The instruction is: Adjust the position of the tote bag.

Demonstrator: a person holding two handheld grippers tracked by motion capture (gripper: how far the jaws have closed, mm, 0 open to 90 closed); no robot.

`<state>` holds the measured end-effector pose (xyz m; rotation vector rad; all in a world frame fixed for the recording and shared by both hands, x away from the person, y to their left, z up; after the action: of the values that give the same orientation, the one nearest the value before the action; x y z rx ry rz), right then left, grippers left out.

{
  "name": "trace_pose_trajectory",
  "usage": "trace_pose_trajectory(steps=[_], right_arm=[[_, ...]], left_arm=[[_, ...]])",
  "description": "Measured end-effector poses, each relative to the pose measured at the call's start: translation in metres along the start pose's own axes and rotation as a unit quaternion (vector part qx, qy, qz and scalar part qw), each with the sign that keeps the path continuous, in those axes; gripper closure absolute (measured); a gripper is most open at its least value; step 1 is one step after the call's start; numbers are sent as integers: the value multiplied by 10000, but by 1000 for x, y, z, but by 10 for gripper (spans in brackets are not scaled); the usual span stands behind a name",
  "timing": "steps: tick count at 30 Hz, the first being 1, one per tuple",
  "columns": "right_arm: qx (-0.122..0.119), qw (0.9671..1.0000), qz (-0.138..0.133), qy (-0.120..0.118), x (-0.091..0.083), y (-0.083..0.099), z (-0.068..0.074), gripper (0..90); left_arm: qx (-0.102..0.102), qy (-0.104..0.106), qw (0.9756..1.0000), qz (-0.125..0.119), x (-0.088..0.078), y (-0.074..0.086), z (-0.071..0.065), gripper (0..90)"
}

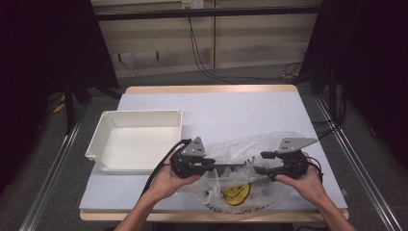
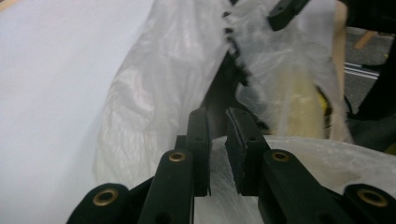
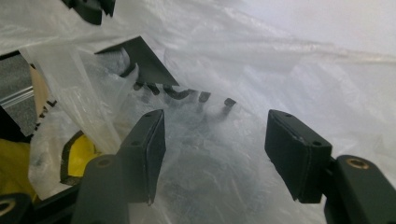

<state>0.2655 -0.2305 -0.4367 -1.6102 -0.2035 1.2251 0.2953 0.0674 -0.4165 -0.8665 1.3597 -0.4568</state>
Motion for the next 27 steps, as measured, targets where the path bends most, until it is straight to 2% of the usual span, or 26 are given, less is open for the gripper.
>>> trace_pose_trajectory(steps=[3,5,6,8,10,12,13,14,15,18,21,23,24,27], right_arm=[[-9,10000,73,-61,3,2,2,416],[-13,9999,124,-94,4,3,3,437],[-33,9999,119,-95,4,4,3,485],[-59,9998,168,-130,5,6,4,522],[-100,9997,182,-122,6,7,5,597],[-149,9996,209,-105,5,8,7,668],[-154,9996,216,-110,4,8,7,695],[-164,9996,202,-128,4,9,7,743],[-132,9996,196,-152,3,10,7,802],[-135,9994,202,-248,1,12,9,900],[-208,9990,232,-307,-4,15,14,900],[-232,9988,244,-363,-9,18,17,900],[-214,9988,243,-362,-12,21,18,900],[-195,9986,244,-435,-17,30,21,900]], left_arm=[[-122,-22,9999,109,1,14,4,795],[-116,-77,9997,221,2,22,4,795],[-130,-60,9996,249,2,24,5,794],[-181,-89,9994,289,2,28,5,794],[-207,-57,9993,319,2,33,6,794],[-207,-116,9990,372,2,37,7,794],[-244,-111,9991,323,3,39,7,794],[-297,-111,9987,397,3,42,8,794],[-251,-135,9985,458,3,44,9,794],[-297,-160,9977,588,5,51,9,795],[-331,-190,9975,587,8,54,10,796],[-229,-165,9973,683,9,54,12,796],[-318,-220,9974,603,12,54,10,796],[-181,-193,9966,786,14,56,12,796]])
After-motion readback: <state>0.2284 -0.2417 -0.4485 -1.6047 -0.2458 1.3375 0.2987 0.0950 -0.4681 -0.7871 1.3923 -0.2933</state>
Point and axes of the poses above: each handheld gripper's, and its own axes: x roughly forward along the jaws, y roughly out of its underside, z roughly to its left, the point moved 2 cm from there along x, roughly forward along the jaws
